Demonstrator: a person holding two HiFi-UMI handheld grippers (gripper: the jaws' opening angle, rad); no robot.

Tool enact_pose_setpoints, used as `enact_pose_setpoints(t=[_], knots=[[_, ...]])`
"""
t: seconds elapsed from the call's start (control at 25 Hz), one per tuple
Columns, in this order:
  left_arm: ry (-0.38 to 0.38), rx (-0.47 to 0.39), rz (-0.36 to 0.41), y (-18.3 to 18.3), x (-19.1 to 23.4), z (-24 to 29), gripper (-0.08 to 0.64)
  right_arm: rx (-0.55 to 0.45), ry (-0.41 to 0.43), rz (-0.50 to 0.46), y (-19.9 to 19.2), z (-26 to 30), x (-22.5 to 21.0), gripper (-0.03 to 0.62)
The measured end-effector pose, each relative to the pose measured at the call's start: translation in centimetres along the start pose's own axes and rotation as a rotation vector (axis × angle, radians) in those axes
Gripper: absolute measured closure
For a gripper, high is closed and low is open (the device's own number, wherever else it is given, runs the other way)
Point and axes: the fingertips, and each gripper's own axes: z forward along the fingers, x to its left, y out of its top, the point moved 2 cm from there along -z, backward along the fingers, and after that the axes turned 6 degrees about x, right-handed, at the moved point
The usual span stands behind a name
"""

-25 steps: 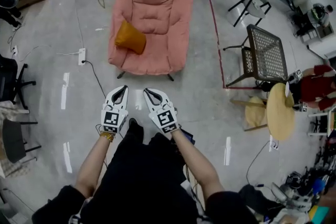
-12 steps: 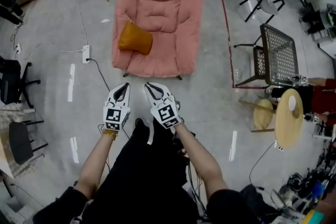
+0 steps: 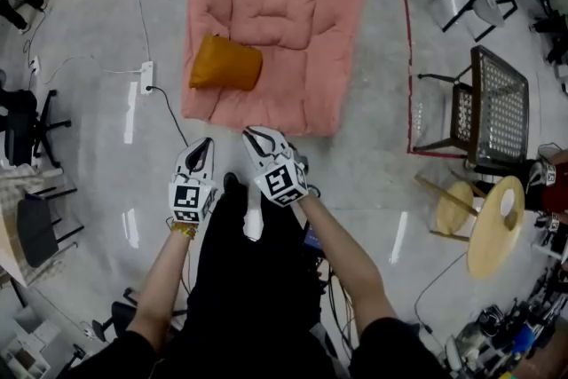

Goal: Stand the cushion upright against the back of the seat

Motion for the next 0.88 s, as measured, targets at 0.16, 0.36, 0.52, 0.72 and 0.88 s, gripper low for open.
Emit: enact_pose_setpoints(t=[0.16,0.36,0.52,0.72,0.88], knots=[[-0.004,0.028,0.018,-0.8,1.5,3.6,0.546,0.008,0.003,0.005,-1.1,2.8,-2.9,0.575],[-0.042,0.049,0.024,-3.1,2.8,7.9,0.546,0.037,-0.008,-0.020,-3.6,6.7,-4.5,0.574],[-0.073,0.048,0.030,-4.9,3.8,11.0,0.548,0.084,-0.002,-0.089,-6.0,11.1,-5.4,0.543],[-0.123,0.047,0.026,-7.4,6.3,14.5,0.546,0.146,0.020,-0.154,-8.5,17.9,-7.1,0.446],[-0.139,0.063,0.011,-9.1,8.3,17.2,0.546,0.177,0.004,-0.183,-9.9,23.1,-9.4,0.383]])
